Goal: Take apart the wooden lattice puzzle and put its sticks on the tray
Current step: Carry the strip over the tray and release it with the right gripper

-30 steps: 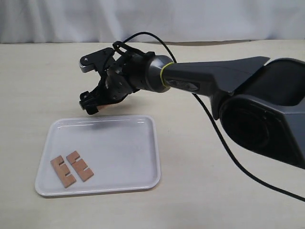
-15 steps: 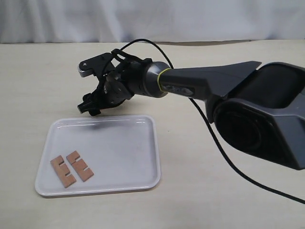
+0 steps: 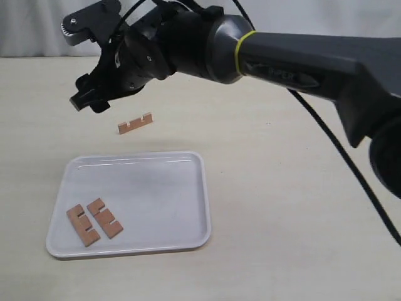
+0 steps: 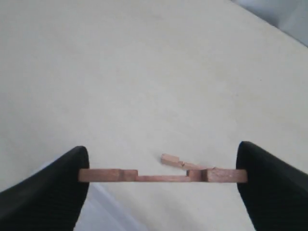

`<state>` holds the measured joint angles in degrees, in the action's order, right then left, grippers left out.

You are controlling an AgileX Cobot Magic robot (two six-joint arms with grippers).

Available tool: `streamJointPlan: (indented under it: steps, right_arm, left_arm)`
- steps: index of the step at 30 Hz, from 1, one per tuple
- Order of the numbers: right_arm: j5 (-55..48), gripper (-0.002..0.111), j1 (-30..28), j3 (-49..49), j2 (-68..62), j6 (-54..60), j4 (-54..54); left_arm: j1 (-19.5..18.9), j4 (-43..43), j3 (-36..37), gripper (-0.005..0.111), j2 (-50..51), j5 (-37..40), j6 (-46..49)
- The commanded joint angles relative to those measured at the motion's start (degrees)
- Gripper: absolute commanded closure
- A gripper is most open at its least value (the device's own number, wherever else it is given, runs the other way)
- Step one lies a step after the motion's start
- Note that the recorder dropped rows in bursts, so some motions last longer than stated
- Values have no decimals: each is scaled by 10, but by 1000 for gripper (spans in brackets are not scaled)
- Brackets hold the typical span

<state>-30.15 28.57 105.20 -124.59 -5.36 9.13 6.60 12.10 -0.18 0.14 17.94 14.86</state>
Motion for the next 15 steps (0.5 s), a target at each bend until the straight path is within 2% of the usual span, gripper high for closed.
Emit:
streamJointPlan:
  steps: [1, 5, 8, 10, 15]
  right_arm:
    - [22, 103, 2, -81, 37, 240, -196]
    - [144, 103, 2, -201, 83, 467, -421]
    - [221, 103, 2, -282, 110, 580, -552]
    - [238, 103, 2, -320, 114, 625, -589]
    - [240, 103, 2, -359, 113, 627, -590]
  left_arm:
    - [-6, 1, 2, 107, -1, -5, 3]
    - [-6, 1, 2, 107, -1, -5, 3]
    - [-6, 1, 2, 107, -1, -5, 3]
    - [-6, 1, 2, 107, -1, -5, 3]
    - [-6, 1, 2, 107, -1, -5, 3]
